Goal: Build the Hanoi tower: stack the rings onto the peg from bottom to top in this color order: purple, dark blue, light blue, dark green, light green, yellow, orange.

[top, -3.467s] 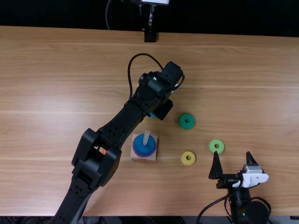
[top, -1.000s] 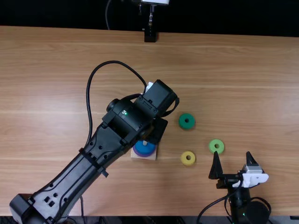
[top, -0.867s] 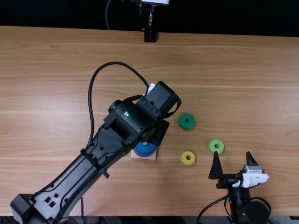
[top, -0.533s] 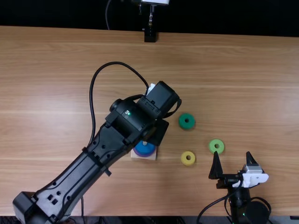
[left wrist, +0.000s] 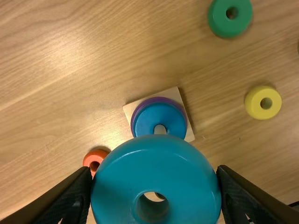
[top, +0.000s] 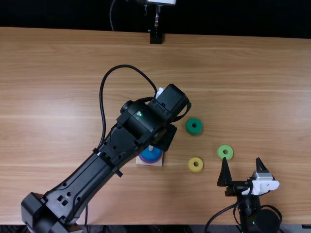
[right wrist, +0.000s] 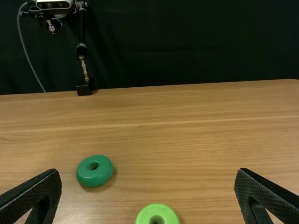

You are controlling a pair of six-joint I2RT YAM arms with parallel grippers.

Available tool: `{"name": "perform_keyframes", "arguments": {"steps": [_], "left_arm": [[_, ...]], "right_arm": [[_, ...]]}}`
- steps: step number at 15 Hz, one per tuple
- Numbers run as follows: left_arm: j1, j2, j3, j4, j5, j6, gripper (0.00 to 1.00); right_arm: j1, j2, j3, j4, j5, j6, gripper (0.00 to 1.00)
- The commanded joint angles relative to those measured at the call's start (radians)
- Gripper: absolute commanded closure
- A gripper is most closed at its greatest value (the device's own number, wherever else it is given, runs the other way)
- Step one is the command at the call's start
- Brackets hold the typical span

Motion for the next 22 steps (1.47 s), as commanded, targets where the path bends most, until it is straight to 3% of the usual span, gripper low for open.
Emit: {"name": "perform_keyframes", "arguments": {"steps": [1,8,9,10,11,18,22], "left_arm": [[-0.020,0.013,-0.011,-0.004,-0.009,-0.015,1.00],[-0.031,0.012,-0.012,-0.004,-0.009,-0.011,1.00],[-0.029,0.010,-0.017,0.003,-0.009,-0.009,0.88],[-0.026,0.008,-0.018,-0.002,-0.009,-0.007,0.47],[-0.023,0.007,-0.031,-0.006,-0.009,-0.009,0.00],[0.026,-0.005,-0.058,0.027,-0.011,-0.006,0.00],[0.121,-0.148,-0.034,0.255,-0.016,0.000,0.00]], "right_arm": [[-0.007,-0.002,-0.010,-0.019,-0.002,0.003,0.00],[-0.007,-0.002,-0.010,-0.019,-0.002,0.003,0.00],[-0.007,-0.002,-0.010,-0.019,-0.002,0.003,0.00],[-0.007,-0.002,-0.010,-0.019,-0.002,0.003,0.00],[-0.007,-0.002,-0.008,-0.019,-0.002,0.003,0.00],[-0.007,-0.002,-0.010,-0.019,-0.002,0.003,0.00],[-0.007,-0.002,-0.010,-0.019,-0.002,0.003,0.00]]}}
